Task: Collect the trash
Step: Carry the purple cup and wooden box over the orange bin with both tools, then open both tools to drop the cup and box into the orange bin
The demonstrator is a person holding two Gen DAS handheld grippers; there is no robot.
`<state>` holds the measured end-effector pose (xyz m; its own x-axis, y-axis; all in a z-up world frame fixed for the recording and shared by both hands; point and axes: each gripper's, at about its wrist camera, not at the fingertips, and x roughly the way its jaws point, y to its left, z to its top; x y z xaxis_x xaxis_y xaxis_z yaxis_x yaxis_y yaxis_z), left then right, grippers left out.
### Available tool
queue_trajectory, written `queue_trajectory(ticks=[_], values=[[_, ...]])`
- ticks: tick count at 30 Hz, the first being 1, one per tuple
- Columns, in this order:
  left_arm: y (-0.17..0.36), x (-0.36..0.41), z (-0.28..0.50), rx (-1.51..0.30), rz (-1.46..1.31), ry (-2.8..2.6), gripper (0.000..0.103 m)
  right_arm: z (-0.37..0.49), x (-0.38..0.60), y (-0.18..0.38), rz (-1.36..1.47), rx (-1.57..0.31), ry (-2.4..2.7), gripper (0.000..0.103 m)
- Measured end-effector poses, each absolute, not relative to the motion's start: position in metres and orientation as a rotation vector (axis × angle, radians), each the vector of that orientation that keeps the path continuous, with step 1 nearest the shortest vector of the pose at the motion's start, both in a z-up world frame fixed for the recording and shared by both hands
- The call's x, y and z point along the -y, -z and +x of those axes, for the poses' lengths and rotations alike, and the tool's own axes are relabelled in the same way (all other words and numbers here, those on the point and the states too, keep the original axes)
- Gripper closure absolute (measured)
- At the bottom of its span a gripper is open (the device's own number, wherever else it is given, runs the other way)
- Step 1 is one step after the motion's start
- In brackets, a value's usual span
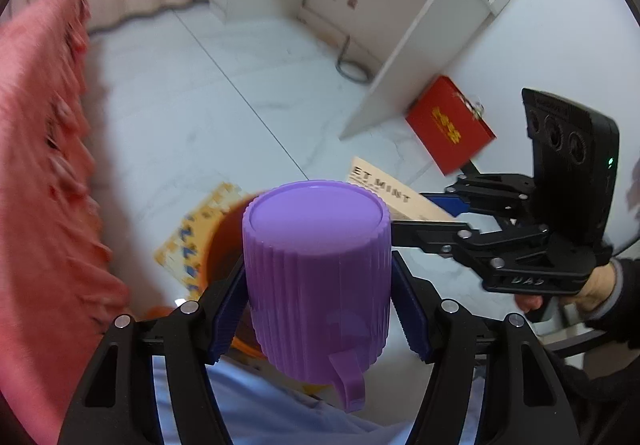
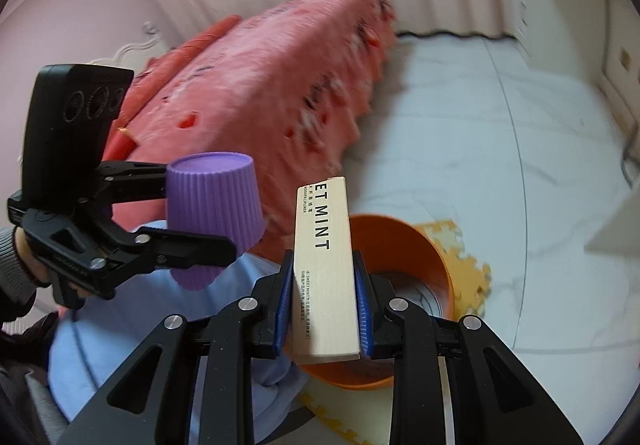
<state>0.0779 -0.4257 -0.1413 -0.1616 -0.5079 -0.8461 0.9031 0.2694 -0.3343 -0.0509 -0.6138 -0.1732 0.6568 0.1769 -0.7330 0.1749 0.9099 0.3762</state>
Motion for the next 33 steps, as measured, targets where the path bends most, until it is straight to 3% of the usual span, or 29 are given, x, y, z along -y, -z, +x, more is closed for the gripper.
queue_trajectory(ticks=[7,12,15,32,33], values=[[0.171,0.447,0.088,-1.282,0.469,1.289,0.035,-0.04,0.626,0.225,0.519,-0.937,0.015,0.076],[0.174,0.453,0.092,-1.304,0.479,1.261,0.035,-0.034,0.628,0.231,0.54,-0.938,0.012,0.076],[0.182,0.459,0.093,-1.325,0.494,1.226,0.026,-0.03,0.627,0.234,0.538,-0.946,0.01,0.075],[0.153,0.429,0.094,-1.242,0.481,1.174,0.024,-0.016,0.607,0.257,0.522,-1.037,-0.008,0.074],[0.152,0.426,0.094,-1.24,0.478,1.17,0.024,-0.015,0.605,0.258,0.517,-1.039,-0.005,0.07]])
